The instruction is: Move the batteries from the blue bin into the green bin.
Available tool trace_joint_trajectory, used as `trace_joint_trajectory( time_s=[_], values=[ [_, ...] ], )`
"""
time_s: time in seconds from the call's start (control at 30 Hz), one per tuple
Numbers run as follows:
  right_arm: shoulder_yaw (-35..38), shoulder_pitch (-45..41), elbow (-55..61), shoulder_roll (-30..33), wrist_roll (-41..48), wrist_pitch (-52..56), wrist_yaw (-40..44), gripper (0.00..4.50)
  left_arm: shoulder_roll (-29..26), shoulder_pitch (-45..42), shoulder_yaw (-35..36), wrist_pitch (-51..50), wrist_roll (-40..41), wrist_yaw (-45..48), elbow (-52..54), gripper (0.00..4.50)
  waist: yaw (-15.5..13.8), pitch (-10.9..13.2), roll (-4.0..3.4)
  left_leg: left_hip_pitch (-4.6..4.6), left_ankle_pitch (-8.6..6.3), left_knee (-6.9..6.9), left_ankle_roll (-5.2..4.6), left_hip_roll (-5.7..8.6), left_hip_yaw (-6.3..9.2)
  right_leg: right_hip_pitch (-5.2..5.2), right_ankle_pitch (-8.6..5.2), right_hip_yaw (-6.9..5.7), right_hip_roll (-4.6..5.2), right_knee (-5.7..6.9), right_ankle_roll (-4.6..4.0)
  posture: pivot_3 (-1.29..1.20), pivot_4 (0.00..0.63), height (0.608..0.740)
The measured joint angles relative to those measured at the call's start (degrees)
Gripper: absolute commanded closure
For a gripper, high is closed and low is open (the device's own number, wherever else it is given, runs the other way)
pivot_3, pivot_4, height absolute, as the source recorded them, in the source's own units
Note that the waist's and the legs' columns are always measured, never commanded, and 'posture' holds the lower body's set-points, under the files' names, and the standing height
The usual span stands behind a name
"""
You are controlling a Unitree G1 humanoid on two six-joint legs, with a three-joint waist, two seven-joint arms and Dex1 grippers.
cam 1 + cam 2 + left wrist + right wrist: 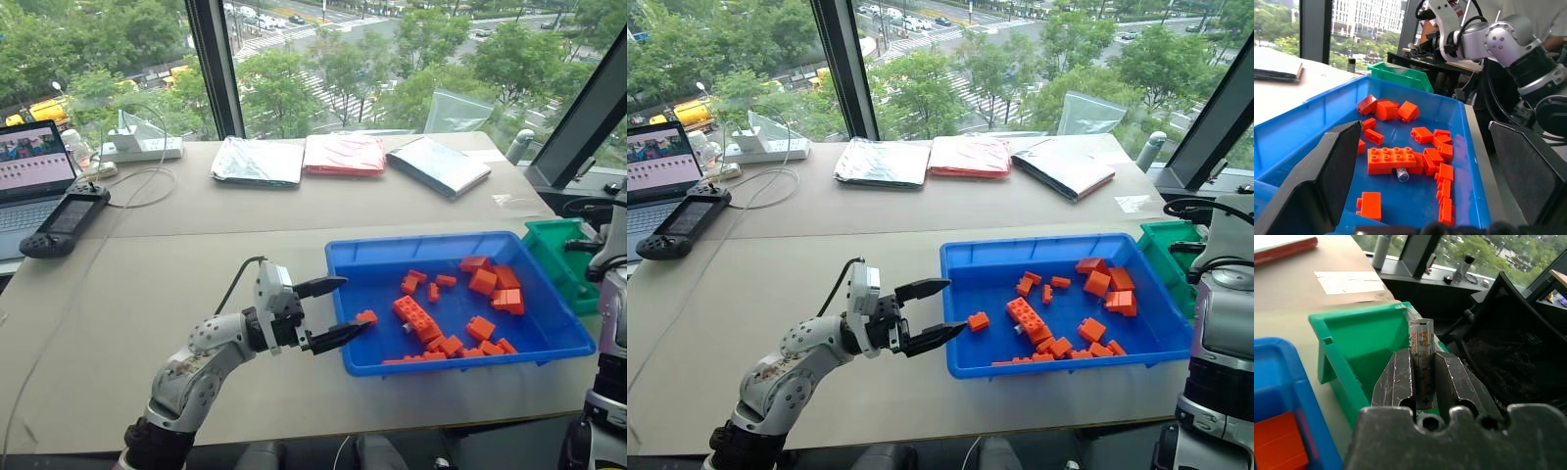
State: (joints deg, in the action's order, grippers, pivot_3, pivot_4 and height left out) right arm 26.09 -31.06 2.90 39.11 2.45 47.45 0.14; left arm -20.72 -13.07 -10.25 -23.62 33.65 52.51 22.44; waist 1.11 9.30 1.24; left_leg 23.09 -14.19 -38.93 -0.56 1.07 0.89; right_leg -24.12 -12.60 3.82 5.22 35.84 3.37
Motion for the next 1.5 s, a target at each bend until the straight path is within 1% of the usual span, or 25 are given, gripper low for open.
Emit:
trace_joint_trajectory(
  time_s=[0.07,0.13,0.27,0.37,0.43,0.53,0.63,0.77,0.9,1.03,1.23,1.43,1.5],
  values=[
    [-1.2,-0.2,2.9,0.1,3.1,-1.2,5.3,0.02,0.0,0.0,0.0,0.0,0.0,0.0,0.0,0.00,0.1,0.0,0.00,-0.01,0.00,0.01,0.00,-0.03,0.03,0.01,0.00,0.00,-0.04,0.00,0.00,0.00,0.150,0.740],
    [-3.6,1.1,6.9,1.6,7.1,-0.5,12.2,0.02,-0.1,0.1,0.1,0.0,0.1,0.0,0.1,0.00,0.1,0.0,-0.01,0.00,0.00,0.01,0.00,-0.03,0.11,-0.01,0.00,0.00,-0.02,0.00,0.00,0.00,0.150,0.740],
    [-9.3,8.7,21.0,9.0,19.3,6.2,29.6,0.02,-0.3,0.3,0.3,0.0,0.1,0.0,-0.1,0.00,-0.5,0.0,0.00,0.06,-0.04,0.00,-0.08,0.00,0.52,0.08,-0.01,-0.10,0.05,-0.09,0.01,0.00,0.150,0.740],
    [-12.3,15.1,29.4,12.8,26.4,11.1,37.6,0.02,-0.4,0.3,0.4,0.0,0.1,0.0,-0.3,0.00,-0.7,0.0,0.03,0.07,-0.06,-0.05,-0.10,-0.01,0.53,0.08,-0.01,-0.12,0.09,-0.11,0.03,0.00,0.150,0.740],
    [-13.1,17.2,31.4,14.4,28.3,13.9,39.2,0.02,-0.3,0.2,0.4,0.0,0.0,0.0,-0.3,0.00,-0.6,0.0,0.03,0.06,-0.06,-0.09,-0.09,0.02,0.51,0.08,-0.01,-0.10,0.08,-0.09,0.03,0.00,0.150,0.740],
    [-15.1,20.5,33.4,17.9,28.7,16.4,39.8,0.02,-0.3,0.2,0.4,0.0,0.0,-0.1,-0.4,0.00,-0.6,0.0,0.04,0.01,-0.05,-0.09,-0.09,0.00,0.50,0.08,-0.02,-0.11,0.03,-0.06,0.02,0.00,0.150,0.740],
    [-18.5,21.1,35.0,17.9,28.6,17.6,38.9,0.02,-0.2,0.2,0.4,0.0,0.0,-0.1,-0.4,0.00,-0.3,0.0,0.03,0.00,-0.05,-0.08,-0.09,-0.02,0.49,0.05,-0.02,-0.08,0.00,-0.04,0.02,0.00,0.150,0.740],
    [-20.9,20.8,35.1,17.3,28.0,18.4,36.9,0.02,-0.1,0.2,0.4,0.0,0.0,-0.2,-0.4,0.00,-0.4,0.0,0.04,0.02,-0.05,-0.08,-0.08,-0.01,0.50,0.05,-0.02,-0.08,0.01,-0.04,0.02,0.00,0.150,0.740],
    [-24.5,16.8,32.5,10.8,25.8,20.4,31.0,0.02,0.0,0.1,0.4,0.0,0.0,-0.2,-0.6,0.00,-0.4,0.0,0.06,0.01,-0.04,-0.10,-0.07,-0.01,0.50,0.04,-0.02,-0.08,-0.01,-0.02,0.02,0.00,0.150,0.740],
    [-25.9,14.2,29.5,7.4,24.3,22.7,27.0,0.02,0.0,0.1,0.3,0.0,-0.1,-0.4,-0.7,0.00,-0.5,0.0,0.06,0.07,-0.04,-0.08,-0.07,0.02,0.51,0.00,-0.02,-0.08,0.03,-0.03,0.02,0.00,0.150,0.740],
    [-27.8,12.9,27.8,4.1,23.0,24.4,24.4,0.02,0.1,0.1,0.3,0.0,-0.3,-0.6,-0.7,0.00,-0.4,0.0,0.06,0.06,-0.04,-0.08,-0.07,0.02,0.51,0.00,-0.02,-0.09,0.02,-0.02,0.02,0.00,0.150,0.740],
    [-28.1,11.7,26.1,2.4,22.3,25.8,22.7,0.02,0.1,0.1,0.3,0.0,-0.3,-0.7,-0.7,0.00,-0.4,0.0,0.06,0.06,-0.04,-0.08,-0.07,0.02,0.51,0.00,-0.02,-0.09,0.02,-0.02,0.02,0.00,0.150,0.740],
    [-28.1,11.6,25.9,2.2,22.3,25.8,22.7,0.53,0.1,0.1,0.3,0.0,-0.3,-0.8,-0.7,0.00,-0.4,0.0,0.06,0.06,-0.04,-0.08,-0.07,0.02,0.51,0.00,-0.02,-0.09,0.02,-0.02,0.02,0.00,0.150,0.740]
  ],
)
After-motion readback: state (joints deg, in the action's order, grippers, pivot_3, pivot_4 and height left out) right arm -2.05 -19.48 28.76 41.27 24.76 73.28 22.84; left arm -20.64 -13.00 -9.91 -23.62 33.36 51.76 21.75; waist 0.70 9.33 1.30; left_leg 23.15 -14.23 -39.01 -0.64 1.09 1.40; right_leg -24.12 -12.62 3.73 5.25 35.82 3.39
